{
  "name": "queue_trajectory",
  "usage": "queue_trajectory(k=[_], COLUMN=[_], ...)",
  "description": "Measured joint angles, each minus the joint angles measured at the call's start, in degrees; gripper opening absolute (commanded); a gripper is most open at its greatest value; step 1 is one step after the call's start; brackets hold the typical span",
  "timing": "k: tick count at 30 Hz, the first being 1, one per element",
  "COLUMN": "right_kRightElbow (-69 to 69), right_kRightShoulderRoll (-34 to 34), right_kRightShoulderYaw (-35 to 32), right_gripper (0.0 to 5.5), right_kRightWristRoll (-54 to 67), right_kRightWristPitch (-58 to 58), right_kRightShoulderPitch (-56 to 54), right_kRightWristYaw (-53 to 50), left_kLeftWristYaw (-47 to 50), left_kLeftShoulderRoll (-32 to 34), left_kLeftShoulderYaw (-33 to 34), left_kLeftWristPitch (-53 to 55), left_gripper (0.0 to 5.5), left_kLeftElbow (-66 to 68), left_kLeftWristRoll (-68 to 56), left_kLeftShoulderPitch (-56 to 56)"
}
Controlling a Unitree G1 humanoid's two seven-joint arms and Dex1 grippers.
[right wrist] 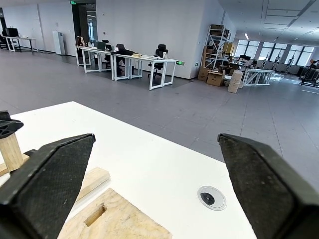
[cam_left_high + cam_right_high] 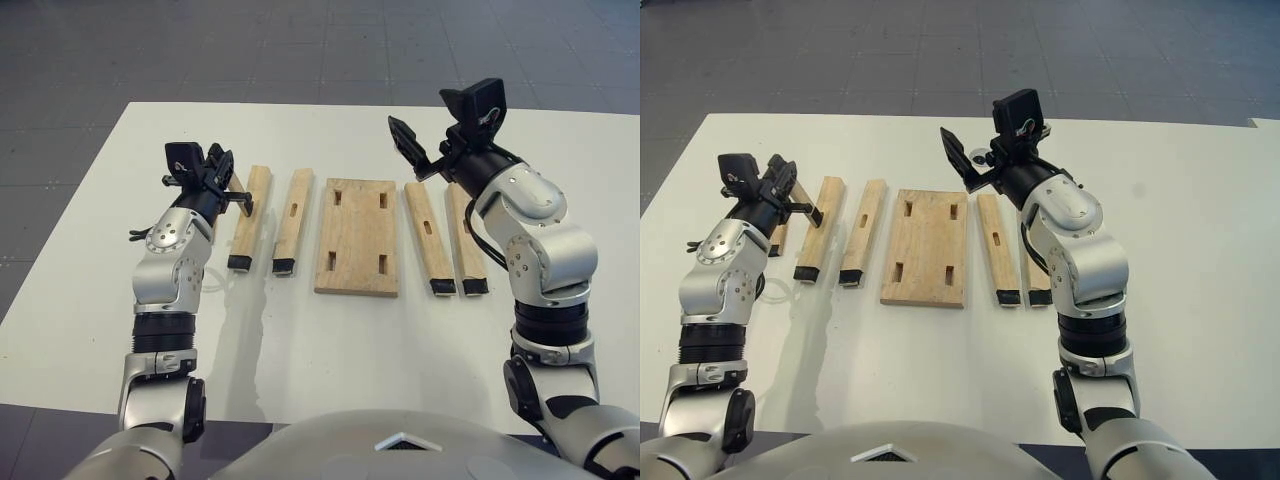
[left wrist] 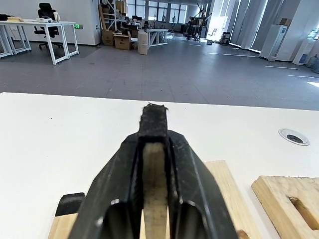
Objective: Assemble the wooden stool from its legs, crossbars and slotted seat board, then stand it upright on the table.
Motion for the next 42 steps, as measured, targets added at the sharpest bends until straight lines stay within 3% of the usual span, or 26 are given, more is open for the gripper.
queue_trajectory(k=[42], right_kRightElbow=[-0.1], right_kRightShoulderRoll=[0.5], right_kRightShoulderYaw=[0.0], right_gripper=[4.53], right_kRightWristRoll=[-1.3], right_kRightWristPitch=[-0.2], right_kRightShoulderPitch=[0.6], right_kRightWristYaw=[-0.1], left_kLeftWristYaw=[-0.2], left_kLeftShoulderRoll=[-6.2], left_kLeftShoulderYaw=[3.8], left_kLeftWristPitch=[-0.3], left_gripper=[0.44], left_kLeftElbow=[0.7], left_kLeftWristRoll=[6.1], left_kLeftShoulderPitch=[-1.6])
